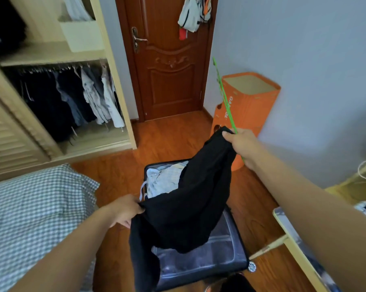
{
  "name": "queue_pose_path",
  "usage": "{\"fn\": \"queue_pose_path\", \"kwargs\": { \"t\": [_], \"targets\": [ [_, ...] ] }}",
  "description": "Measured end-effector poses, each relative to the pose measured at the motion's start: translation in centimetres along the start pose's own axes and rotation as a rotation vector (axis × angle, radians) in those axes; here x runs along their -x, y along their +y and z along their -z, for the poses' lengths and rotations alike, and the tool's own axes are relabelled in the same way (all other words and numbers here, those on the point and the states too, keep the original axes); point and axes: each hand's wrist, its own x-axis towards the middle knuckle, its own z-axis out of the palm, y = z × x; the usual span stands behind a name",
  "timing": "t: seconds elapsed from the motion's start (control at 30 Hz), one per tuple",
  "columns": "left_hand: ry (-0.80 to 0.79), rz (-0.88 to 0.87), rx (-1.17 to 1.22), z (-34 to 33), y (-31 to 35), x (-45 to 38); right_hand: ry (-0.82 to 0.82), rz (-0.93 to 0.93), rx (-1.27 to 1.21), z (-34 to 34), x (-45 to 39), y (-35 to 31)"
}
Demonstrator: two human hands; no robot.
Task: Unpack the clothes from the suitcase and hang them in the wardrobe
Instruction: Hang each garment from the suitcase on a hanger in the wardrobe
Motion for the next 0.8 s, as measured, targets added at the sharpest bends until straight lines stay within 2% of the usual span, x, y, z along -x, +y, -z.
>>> {"fn": "queue_pose_path", "kwargs": {
  "t": [0.13, 0.23, 0.47, 0.8],
  "targets": [
    [0.19, -0.002, 0.269, 0.3, 0.9, -0.1, 0.052, -0.031, -0.054, 0.9, 0.3, -0.5],
    [0.188, -0.02, 0.422, 0.3, 1.8, 0.6, 0.05, -0.031, -0.066, 1.8, 0.4, -0.3],
    [0.022, 0.029, 0.24, 0.4, 1.0, 2.2, 0.01, -0.015, -0.077, 1.1, -0.1, -0.4],
    [0.132, -0.045, 0.427, -0.1, 2.9, -0.2, -0.064, -0.029, -0.096, -0.7, -4.8, -0.9]
  ]
}}
